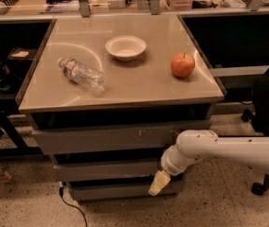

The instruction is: Open middle drawer

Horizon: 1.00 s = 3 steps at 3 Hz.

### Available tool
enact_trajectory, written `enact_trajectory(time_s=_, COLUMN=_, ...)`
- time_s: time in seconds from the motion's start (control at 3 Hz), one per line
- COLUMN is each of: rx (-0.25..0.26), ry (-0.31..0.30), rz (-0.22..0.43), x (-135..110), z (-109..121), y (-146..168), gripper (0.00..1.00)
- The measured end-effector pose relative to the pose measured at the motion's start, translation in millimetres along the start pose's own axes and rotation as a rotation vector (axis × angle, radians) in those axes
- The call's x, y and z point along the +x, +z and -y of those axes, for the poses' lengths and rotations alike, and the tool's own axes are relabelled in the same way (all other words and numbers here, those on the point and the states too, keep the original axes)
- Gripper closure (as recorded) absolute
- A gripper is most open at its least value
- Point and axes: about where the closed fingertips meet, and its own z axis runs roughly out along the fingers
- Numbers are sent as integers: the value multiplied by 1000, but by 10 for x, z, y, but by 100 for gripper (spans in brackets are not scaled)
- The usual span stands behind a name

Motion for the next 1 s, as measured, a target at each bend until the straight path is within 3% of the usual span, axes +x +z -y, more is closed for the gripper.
enact_trajectory(time_s=1.0, rx=-32, ry=-6, rz=-24, x=24, z=53, y=314, gripper=0)
